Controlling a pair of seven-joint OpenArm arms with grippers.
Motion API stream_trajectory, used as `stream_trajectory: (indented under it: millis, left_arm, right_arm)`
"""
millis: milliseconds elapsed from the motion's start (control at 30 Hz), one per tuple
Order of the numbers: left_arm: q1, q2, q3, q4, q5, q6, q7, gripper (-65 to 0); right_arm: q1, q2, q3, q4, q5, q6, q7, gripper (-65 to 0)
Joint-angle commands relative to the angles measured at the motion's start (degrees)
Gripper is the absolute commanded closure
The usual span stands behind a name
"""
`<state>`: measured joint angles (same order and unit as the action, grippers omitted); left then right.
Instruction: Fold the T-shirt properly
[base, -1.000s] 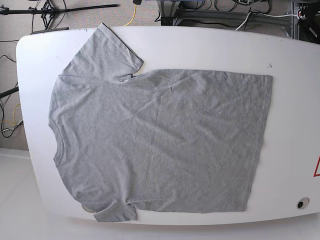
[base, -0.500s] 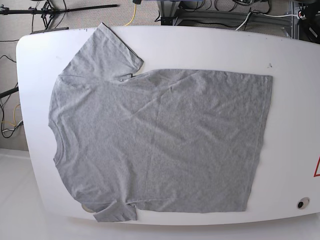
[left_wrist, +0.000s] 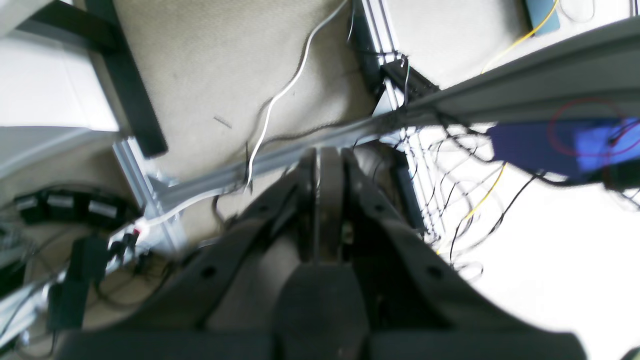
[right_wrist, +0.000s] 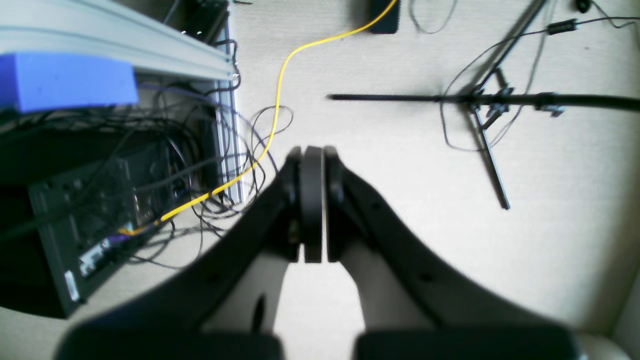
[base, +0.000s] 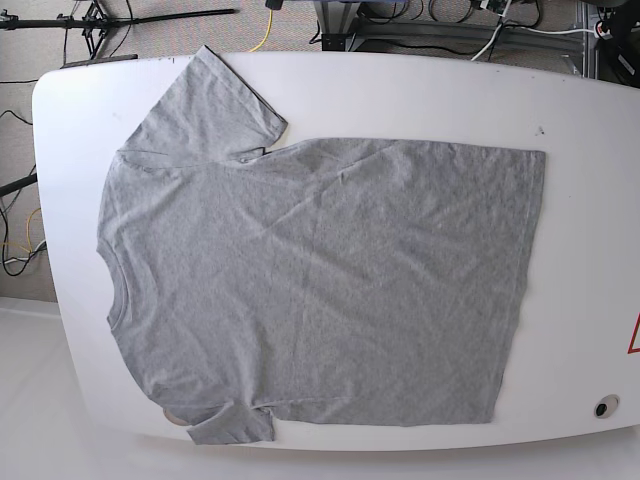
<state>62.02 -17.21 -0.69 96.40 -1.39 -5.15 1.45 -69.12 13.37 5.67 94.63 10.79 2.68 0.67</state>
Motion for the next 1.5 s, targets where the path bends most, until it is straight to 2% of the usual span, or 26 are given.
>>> stream_trajectory:
  millis: [0,333,400,467,667,733,1000,1133,1400,1467]
  left_arm:
    - [1.9,-0.7,-0.1,2.0,-0.3,-0.1,-0.9,0.0]
    - [1.6,-0.3,-0.3,6.3,-0.3,-0.2,-1.1,0.0]
    - [1.8,0.0,-1.2,9.5,-0.4,-0.3,0.1,0.0]
    - [1.9,-0.1,-1.6,10.6,-0.4,-0.4,0.6,0.0]
    - [2.5,0.0,-3.3,14.7,-0.8,-0.4,3.1,-0.3]
    - [2.1,-0.2,-4.5,18.2,-1.1,-0.4,4.7,-2.3]
    - [0.4,-0.3,-5.6,20.8,-1.1,-0.6,6.2,-7.0]
    - [-2.0,-0.2,-6.1,21.1,-0.7,-0.6,6.2,-6.9]
    - [-5.1,-0.2,-8.0,22.0,-0.8,-0.3,6.3,-6.3]
    - [-6.9,-0.2,-8.1,22.6,-0.4,0.2,5.2,-5.2]
  right_arm:
    - [-1.4,0.3,0.2,3.2,0.1,0.4,0.2,0.0]
    - [0.6,1.1,1.1,13.8,-1.5,1.1,-6.4,0.0]
    - [1.0,1.9,3.3,19.1,-0.4,1.1,-10.2,0.0]
    - [1.2,2.2,4.2,20.5,0.3,1.3,-11.3,0.0]
    - [1.7,3.0,7.3,23.4,5.9,3.2,-14.2,0.0]
    - [4.0,3.8,9.8,25.1,10.5,4.4,-17.3,0.0]
    - [6.5,3.4,10.5,25.8,8.2,3.8,-16.7,0.0]
    - [8.3,2.6,9.5,25.9,4.6,2.7,-15.3,-0.2]
    - [10.1,1.0,8.9,26.0,3.7,2.5,-14.2,-0.3]
    - [10.5,-0.6,8.7,26.5,3.7,2.4,-13.7,-0.3]
